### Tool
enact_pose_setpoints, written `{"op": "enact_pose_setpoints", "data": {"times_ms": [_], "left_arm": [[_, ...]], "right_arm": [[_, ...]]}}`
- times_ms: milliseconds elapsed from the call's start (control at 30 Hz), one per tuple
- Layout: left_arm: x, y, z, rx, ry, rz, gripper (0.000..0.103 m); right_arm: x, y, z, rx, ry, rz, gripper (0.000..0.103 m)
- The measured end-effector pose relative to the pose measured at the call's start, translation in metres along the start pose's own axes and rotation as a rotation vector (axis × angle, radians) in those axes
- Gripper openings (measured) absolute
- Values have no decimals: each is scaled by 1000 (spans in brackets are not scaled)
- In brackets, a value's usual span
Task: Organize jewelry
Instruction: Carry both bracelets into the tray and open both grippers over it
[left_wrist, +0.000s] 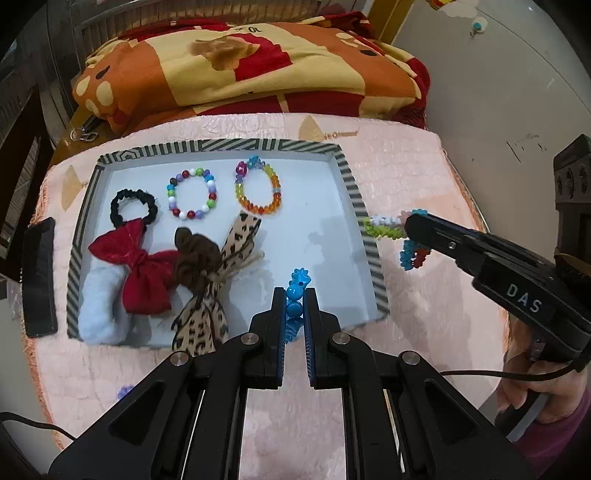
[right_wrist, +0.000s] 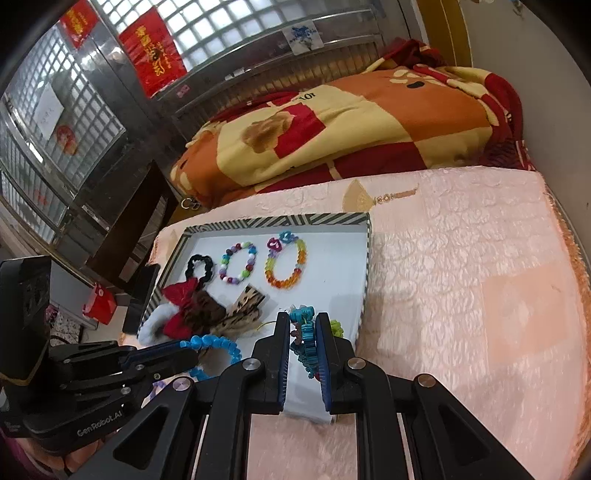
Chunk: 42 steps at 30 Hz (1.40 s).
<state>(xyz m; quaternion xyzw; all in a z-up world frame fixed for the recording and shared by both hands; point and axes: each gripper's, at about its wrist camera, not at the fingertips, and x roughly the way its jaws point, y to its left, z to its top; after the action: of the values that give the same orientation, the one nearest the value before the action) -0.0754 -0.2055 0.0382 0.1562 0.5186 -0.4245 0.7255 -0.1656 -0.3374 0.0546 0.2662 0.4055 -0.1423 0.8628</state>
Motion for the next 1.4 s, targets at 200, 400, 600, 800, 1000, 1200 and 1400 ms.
{"op": "enact_pose_setpoints", "data": {"times_ms": [200, 400, 600, 800, 1000, 1200, 1400], "left_arm": [[14, 2, 15, -30, 18, 1, 8], [32, -1, 29, -43, 32, -5, 8], [52, 0, 41, -60, 58, 3, 8], [68, 3, 49, -80, 80, 1, 8], [80, 8, 53, -101, 99, -11, 8], [94, 25, 45, -137, 145, 20, 8], [106, 30, 38, -143, 173, 37, 7]], "right_arm": [[19, -6, 18, -2, 20, -1, 13], [40, -13, 37, 0, 27, -6, 13], [65, -16, 56, -8, 49, -11, 13], [92, -20, 71, -19, 73, -33, 13], [112, -27, 81, -23, 88, -56, 13], [136, -27, 78, -47, 129, -76, 13], [148, -26, 72, -58, 174, -74, 13]]}}
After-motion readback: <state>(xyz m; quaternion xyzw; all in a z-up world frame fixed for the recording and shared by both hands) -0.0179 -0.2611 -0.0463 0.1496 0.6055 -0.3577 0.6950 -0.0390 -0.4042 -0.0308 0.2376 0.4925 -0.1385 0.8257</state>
